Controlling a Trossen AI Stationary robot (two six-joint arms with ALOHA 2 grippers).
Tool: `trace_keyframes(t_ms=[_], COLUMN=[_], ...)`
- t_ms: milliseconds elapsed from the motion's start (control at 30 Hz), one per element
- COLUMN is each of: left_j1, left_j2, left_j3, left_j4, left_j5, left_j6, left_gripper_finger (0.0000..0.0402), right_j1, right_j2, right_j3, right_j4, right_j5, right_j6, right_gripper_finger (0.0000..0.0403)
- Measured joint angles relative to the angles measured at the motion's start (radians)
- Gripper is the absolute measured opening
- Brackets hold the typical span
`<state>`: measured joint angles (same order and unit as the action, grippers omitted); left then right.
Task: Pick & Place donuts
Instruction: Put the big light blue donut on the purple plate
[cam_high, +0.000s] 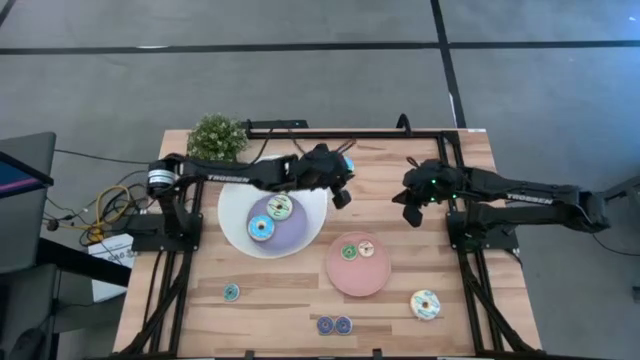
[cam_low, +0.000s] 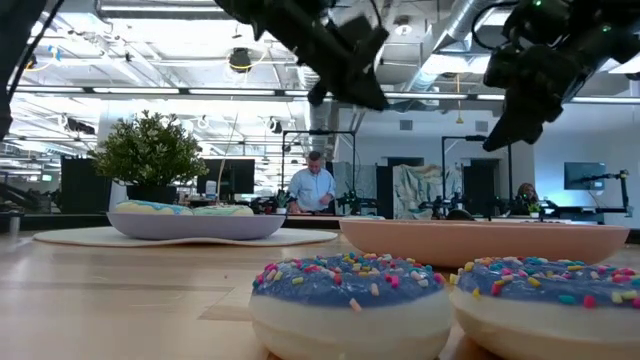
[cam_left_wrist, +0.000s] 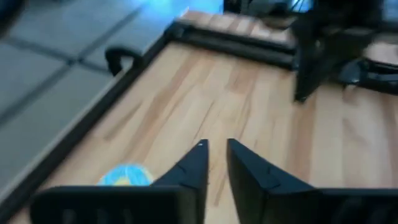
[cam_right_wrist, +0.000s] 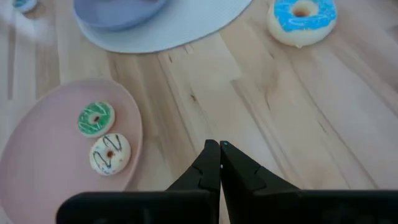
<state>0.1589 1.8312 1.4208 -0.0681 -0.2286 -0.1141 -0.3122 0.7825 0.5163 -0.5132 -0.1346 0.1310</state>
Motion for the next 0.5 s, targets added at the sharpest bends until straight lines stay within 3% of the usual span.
trace_keyframes(t_ms=[267, 500], left_j1=[0.121, 0.196], left_j2=[0.127, 0.285], left_j3=[0.173, 0.377], left_j4=[-0.246, -0.446], left_j5=[0.065, 0.128], left_j6=[-0.052, -0.049], left_gripper_finger=[0.0177, 0.0235], right_j1=[0.0, 0.0], right_j2=[-0.024, -0.024], right_j3=[0.0, 0.0], right_j4=[-0.006, -0.002], right_j5=[0.004, 0.051], right_j6=[0.078, 0.235], right_gripper_finger=[0.0001, 0.0001])
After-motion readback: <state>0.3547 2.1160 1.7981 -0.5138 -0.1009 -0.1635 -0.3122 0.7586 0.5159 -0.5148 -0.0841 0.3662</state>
